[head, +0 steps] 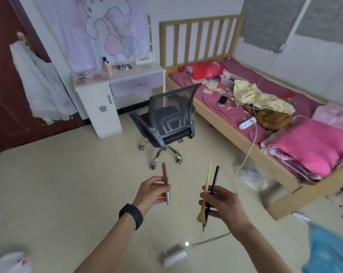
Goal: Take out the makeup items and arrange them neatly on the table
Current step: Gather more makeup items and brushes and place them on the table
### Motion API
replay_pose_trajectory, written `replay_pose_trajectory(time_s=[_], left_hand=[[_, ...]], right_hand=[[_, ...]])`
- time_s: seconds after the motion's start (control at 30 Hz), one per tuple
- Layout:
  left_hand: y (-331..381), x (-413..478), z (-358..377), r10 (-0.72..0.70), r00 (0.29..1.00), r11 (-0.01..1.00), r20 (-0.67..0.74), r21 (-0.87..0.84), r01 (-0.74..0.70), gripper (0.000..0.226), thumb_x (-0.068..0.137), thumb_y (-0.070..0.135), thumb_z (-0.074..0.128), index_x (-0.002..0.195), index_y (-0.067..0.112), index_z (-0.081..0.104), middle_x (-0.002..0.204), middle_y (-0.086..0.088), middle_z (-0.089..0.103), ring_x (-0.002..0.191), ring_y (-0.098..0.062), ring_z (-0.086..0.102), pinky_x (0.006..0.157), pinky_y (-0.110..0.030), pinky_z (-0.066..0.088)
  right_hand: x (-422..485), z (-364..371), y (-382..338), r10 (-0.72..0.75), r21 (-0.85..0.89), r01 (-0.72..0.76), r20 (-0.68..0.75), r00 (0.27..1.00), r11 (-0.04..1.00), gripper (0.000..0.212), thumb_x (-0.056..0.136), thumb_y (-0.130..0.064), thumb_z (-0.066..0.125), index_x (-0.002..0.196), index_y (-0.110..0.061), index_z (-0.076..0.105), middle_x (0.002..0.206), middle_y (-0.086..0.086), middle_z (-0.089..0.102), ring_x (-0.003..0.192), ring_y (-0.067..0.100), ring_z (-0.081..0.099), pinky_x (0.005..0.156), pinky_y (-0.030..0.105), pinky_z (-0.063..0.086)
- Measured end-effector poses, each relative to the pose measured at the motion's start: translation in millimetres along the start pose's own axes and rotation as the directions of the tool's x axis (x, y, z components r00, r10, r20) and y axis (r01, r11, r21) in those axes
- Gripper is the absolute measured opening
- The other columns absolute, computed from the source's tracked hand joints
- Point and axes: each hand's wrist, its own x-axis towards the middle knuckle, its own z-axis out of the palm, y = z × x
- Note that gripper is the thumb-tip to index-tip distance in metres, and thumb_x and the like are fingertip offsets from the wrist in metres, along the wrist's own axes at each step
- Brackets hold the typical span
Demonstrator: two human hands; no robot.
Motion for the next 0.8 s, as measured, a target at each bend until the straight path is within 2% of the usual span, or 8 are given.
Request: replay_pose_trajectory(time_s=[0.17,0.27,0.4,0.53,0.57,0.67,0.73,0.8], left_hand=[[45,55,-31,0.02,0.999,0.998,-0.048,-0.052,-0.022,0.018,0.085,0.005,0.072,0.102,0.01,0.073,0.082,-0.009,0.071,0.075,-0.027,0.07,0.073,-0.039,0.062],[77,105,-46,0.048,0.997,0.998,-0.056,-0.048,-0.051,0.019,0.086,0.006,0.073,0.104,0.009,0.072,0.082,-0.008,0.07,0.074,-0.025,0.069,0.071,-0.037,0.061],[135,187,-67,0.097,0.985,0.994,-0.144,-0.04,-0.103,0.019,0.085,0.009,0.074,0.104,0.012,0.072,0.081,-0.003,0.073,0.074,-0.021,0.072,0.067,-0.031,0.06],[199,264,-89,0.11,0.953,0.986,-0.283,-0.089,-0.141,0.019,0.086,0.009,0.075,0.105,0.013,0.072,0.085,-0.001,0.073,0.077,-0.021,0.071,0.08,-0.041,0.062],[213,280,-94,0.113,0.949,0.985,-0.294,-0.095,-0.146,0.021,0.086,0.009,0.075,0.106,0.013,0.072,0.084,-0.001,0.074,0.077,-0.02,0.071,0.08,-0.041,0.062],[253,318,-116,0.117,0.93,0.982,-0.348,-0.101,-0.161,0.022,0.086,0.011,0.075,0.108,0.014,0.071,0.092,-0.005,0.075,0.08,-0.021,0.072,0.079,-0.039,0.062],[275,342,-133,0.122,0.911,0.979,-0.393,-0.105,-0.176,0.021,0.087,0.011,0.075,0.108,0.015,0.071,0.1,-0.01,0.074,0.083,-0.023,0.072,0.079,-0.038,0.062],[293,367,-155,0.134,0.897,0.975,-0.421,-0.105,-0.196,0.021,0.087,0.011,0.074,0.107,0.016,0.071,0.1,-0.01,0.074,0.085,-0.024,0.071,0.08,-0.038,0.061]], right_hand=[[85,46,-39,-0.012,-0.025,0.015,0.106,0.994,1.0,0.015,0.09,-0.005,0.073,0.105,-0.007,0.074,0.097,0.022,0.073,0.09,0.034,0.075,0.086,0.051,0.061],[152,72,-65,-0.03,-0.034,0.036,0.17,0.985,0.999,0.014,0.091,-0.002,0.071,0.104,-0.006,0.074,0.099,0.021,0.073,0.092,0.035,0.074,0.087,0.05,0.061],[252,106,-109,-0.061,-0.058,0.079,0.266,0.962,0.995,0.013,0.092,-0.001,0.069,0.102,-0.006,0.075,0.098,0.017,0.074,0.092,0.032,0.074,0.083,0.046,0.062],[352,141,-166,-0.067,-0.107,0.114,0.372,0.926,0.988,0.011,0.093,-0.002,0.068,0.1,-0.008,0.074,0.096,0.016,0.076,0.09,0.027,0.075,0.073,0.034,0.063],[373,151,-180,-0.065,-0.103,0.114,0.394,0.917,0.988,0.013,0.093,-0.002,0.068,0.101,-0.01,0.075,0.097,0.017,0.075,0.089,0.026,0.075,0.07,0.035,0.063],[427,181,-217,-0.064,-0.128,0.131,0.435,0.898,0.983,0.018,0.092,-0.005,0.07,0.105,-0.016,0.075,0.097,0.011,0.077,0.093,0.026,0.074,0.09,0.054,0.059],[459,203,-239,-0.068,-0.134,0.146,0.465,0.883,0.98,0.021,0.091,-0.007,0.072,0.108,-0.02,0.075,0.097,0.006,0.078,0.097,0.027,0.074,0.095,0.051,0.056],[489,229,-256,-0.075,-0.116,0.152,0.496,0.865,0.982,0.023,0.09,-0.005,0.072,0.109,-0.018,0.075,0.097,0.007,0.078,0.094,0.025,0.075,0.089,0.044,0.059]])
